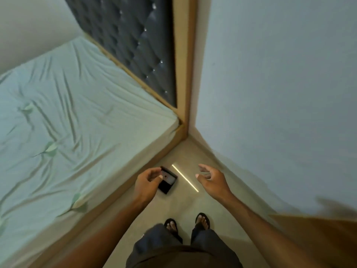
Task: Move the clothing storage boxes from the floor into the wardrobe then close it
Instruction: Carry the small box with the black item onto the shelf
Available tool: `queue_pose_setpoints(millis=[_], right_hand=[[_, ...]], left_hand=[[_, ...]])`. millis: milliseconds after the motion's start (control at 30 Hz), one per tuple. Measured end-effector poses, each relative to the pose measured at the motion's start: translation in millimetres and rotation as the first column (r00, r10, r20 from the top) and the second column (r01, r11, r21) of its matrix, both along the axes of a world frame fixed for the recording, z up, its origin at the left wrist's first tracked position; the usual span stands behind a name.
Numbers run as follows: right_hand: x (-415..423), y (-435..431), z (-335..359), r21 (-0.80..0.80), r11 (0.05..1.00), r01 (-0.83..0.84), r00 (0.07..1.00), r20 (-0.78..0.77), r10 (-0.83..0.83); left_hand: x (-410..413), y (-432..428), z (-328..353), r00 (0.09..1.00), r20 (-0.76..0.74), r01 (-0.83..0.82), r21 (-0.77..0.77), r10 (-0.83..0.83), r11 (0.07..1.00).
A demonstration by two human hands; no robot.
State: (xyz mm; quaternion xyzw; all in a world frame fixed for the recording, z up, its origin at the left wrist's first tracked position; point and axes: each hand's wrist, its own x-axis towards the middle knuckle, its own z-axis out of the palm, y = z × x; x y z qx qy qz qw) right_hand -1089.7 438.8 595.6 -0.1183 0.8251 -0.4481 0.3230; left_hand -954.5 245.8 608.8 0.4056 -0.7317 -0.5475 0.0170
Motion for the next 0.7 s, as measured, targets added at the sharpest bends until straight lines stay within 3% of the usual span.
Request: queue_pose_setpoints(millis=[133, 233, 467, 567, 700], right_hand=[[-7.6, -50.4, -34.7, 0.026, 0.991, -0.131, 0.99, 0.046, 0.13], [-12.1, -90.0, -69.2, 0.056, 0.991, -0.124, 0.987, 0.105, 0.118], [-19.7, -153.2, -166.8, 0.146, 0.988, 0.048, 0.967, 0.242, -0.083], [-13.8, -168.9, -237.4, 0.209, 0.971, 0.117, 0.949, 0.266, -0.171], [-1.6, -176.2, -338.4, 0.314, 0.928, 0.201, 0.911, 0.287, -0.295]], left_hand=[[-1.4, -31.3, -24.8, 0.994, 0.047, -0.104, 0.021, 0.103, 0.994], [-10.6, -65.5, -55.5, 0.987, 0.111, -0.119, 0.058, 0.112, 0.991], [-53.9, -157.9, -153.6, 0.947, 0.294, 0.113, 0.083, -0.132, 0.99], [-71.1, -193.1, -225.8, 0.86, 0.403, 0.294, 0.107, -0.312, 0.95], [-83.4, -225.1, -327.9, 0.666, 0.551, 0.512, 0.154, -0.503, 0.845]])
